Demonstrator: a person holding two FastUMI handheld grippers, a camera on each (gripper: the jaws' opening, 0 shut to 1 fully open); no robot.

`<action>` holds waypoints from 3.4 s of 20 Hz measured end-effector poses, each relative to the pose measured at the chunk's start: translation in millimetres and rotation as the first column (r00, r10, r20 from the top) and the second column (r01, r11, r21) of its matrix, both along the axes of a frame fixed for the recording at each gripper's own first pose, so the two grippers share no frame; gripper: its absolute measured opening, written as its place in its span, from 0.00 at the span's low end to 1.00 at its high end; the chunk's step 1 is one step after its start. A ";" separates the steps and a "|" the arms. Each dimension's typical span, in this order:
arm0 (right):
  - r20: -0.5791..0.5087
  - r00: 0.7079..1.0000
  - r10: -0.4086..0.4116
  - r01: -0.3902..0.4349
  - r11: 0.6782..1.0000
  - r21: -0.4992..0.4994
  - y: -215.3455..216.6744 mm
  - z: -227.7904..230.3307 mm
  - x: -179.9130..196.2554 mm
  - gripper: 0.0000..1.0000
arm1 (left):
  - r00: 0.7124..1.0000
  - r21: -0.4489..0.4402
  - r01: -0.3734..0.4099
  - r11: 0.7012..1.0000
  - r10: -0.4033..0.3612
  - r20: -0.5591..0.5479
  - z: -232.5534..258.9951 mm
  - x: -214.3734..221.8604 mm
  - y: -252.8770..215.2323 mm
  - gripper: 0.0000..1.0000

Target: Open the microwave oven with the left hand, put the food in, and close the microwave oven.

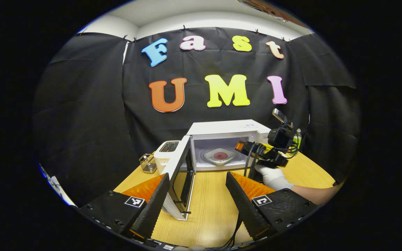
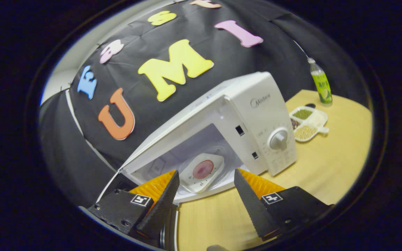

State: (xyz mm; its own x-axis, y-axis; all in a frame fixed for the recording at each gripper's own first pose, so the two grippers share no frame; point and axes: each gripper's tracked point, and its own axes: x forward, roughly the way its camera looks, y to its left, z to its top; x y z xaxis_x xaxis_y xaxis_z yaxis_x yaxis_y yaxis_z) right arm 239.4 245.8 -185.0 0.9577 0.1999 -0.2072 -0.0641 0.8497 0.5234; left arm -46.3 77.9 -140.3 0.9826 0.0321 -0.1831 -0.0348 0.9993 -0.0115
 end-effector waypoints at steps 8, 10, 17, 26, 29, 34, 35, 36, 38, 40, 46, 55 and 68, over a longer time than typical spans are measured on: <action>0.070 0.993 0.097 -0.063 0.922 -0.382 -100.6 76.2 -85.0 1.00 | 0.998 -0.032 0.005 0.999 -0.003 0.069 14.3 21.4 5.4 0.95; 0.072 0.994 0.085 -0.047 0.909 -0.413 -127.3 88.9 -105.0 1.00 | 0.997 -0.020 0.002 1.000 0.000 0.080 15.3 30.2 11.6 0.96; 0.045 0.999 0.029 -0.004 0.881 -0.473 -184.3 98.4 -158.3 0.92 | 0.991 -0.003 -0.036 0.999 0.036 0.130 19.2 58.7 43.1 0.94; 0.001 1.000 0.001 0.000 0.897 -0.442 -209.5 92.1 -181.3 0.92 | 0.993 -0.047 -0.046 0.998 0.051 0.103 0.9 64.0 67.0 0.37; -0.015 1.000 -0.016 0.008 0.908 -0.418 -214.9 88.8 -184.9 0.92 | 0.988 -0.029 -0.118 0.993 0.120 0.095 -9.0 58.6 93.9 0.02; -0.035 0.999 -0.041 0.023 0.909 -0.417 -221.1 83.4 -196.6 0.92 | 0.987 -0.038 -0.158 0.987 0.159 0.033 -43.9 60.9 135.3 0.11; -0.036 0.998 -0.049 0.029 0.908 -0.417 -222.4 84.1 -198.8 0.91 | 0.985 -0.045 -0.170 0.984 0.171 0.016 -54.4 59.8 144.8 0.00; -0.037 0.998 -0.055 0.034 0.907 -0.420 -223.1 83.6 -200.4 0.91 | 0.983 -0.048 -0.185 0.982 0.185 -0.004 -67.2 61.4 156.8 0.00; -0.040 0.997 -0.066 0.043 0.904 -0.425 -223.5 83.9 -205.2 0.91 | 0.979 -0.037 -0.201 0.979 0.199 -0.039 -90.1 61.4 170.5 0.00; -0.042 0.996 -0.077 0.052 0.903 -0.426 -222.2 83.7 -209.1 0.92 | 0.980 -0.012 -0.191 0.982 0.190 -0.059 -108.8 61.5 177.3 0.00; -0.056 0.995 -0.082 0.050 0.898 -0.437 -217.9 83.1 -214.1 0.91 | 0.987 -0.015 -0.132 0.991 0.130 -0.097 -143.0 70.2 168.7 0.00; -0.067 0.995 -0.068 0.032 0.898 -0.438 -218.6 81.3 -215.4 0.92 | 0.994 -0.008 -0.067 0.998 0.066 -0.086 -140.9 75.9 130.6 0.00; -0.031 0.999 -0.034 0.017 0.896 -0.444 -242.1 106.1 -206.8 1.00 | 0.994 0.050 0.095 0.994 -0.092 -0.056 -123.4 98.9 13.3 0.00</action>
